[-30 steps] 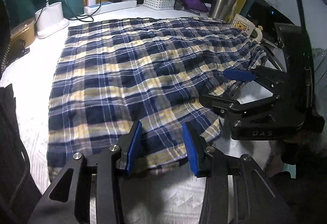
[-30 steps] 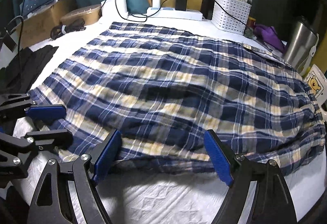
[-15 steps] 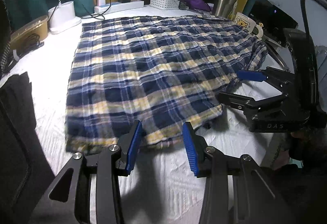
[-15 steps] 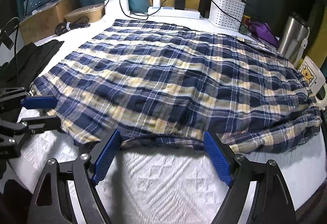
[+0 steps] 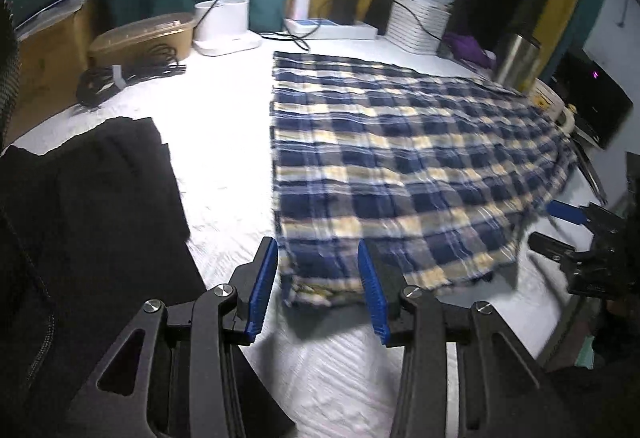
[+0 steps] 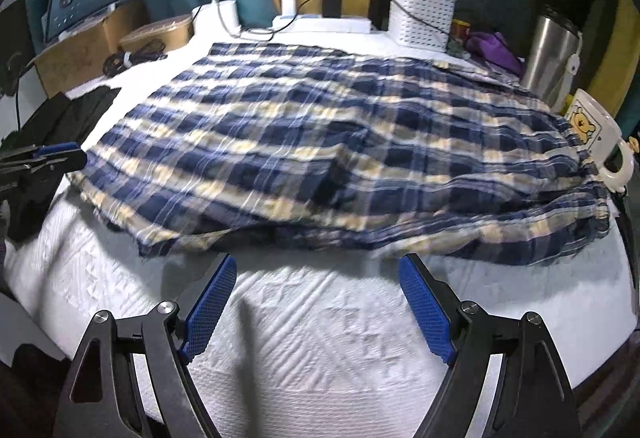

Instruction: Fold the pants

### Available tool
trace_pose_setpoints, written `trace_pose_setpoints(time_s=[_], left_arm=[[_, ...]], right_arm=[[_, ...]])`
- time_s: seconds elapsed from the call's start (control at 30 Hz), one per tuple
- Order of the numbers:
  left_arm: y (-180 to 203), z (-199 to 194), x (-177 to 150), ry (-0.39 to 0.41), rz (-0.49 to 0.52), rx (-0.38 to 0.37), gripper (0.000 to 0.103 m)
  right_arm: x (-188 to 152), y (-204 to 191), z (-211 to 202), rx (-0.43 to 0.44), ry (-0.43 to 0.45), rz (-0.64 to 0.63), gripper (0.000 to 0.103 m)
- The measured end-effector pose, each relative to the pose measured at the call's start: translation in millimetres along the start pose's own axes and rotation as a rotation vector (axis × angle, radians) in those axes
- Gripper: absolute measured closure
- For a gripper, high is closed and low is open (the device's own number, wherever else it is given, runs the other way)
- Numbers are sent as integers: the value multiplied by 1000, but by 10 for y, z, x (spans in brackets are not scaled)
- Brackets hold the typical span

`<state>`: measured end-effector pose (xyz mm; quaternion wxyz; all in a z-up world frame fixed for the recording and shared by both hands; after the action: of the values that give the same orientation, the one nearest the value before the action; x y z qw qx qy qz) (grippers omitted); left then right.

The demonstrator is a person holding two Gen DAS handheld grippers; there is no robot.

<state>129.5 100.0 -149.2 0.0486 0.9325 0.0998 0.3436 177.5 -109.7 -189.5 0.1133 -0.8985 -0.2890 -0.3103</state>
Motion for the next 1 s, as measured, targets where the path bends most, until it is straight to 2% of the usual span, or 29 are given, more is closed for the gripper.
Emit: trace_pose_setpoints(time_s=[0.13, 0.2, 0.23, 0.27, 0.33, 0.63, 0.73, 0.87, 1.0], left_arm=[[-5, 122, -24, -39, 7, 19, 60], [41, 140, -47, -34, 39, 32, 60], [66, 143, -55, -29, 62, 42, 68], [82, 144, -62, -25, 77, 53, 82], [66, 143, -61, -18, 80, 63, 91], [-12, 93, -86, -22, 68, 107, 92], [-112, 51, -53, -33, 32, 111, 92], [-192, -82, 48, 5, -13, 120, 92], [-128, -131, 163, 37, -2, 109, 92]], right_arm=[[63, 78, -11, -8, 10, 9, 19], [84, 106, 6, -11, 9, 12, 19], [91, 120, 20, -13, 7, 11, 19], [95, 132, 37, -14, 5, 11, 19], [100, 163, 69, -16, 0, 13, 19], [21, 433, 70, -67, -8, 63, 19], [-24, 564, 9, -89, 0, 91, 19], [-84, 782, -100, -118, 18, 150, 19], [-137, 968, -189, -132, 35, 203, 18]])
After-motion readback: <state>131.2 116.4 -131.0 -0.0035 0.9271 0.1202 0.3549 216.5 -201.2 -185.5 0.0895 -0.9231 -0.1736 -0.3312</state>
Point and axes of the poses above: each gripper's, at about its wrist camera, not at the fingertips, and z roughly the way its jaws point, y to its right, x to its top, the point moved 5 cm from there along z, roughly the way its jaws point, and after that the axes turned 3 degrees about x, right-handed, at the moved point
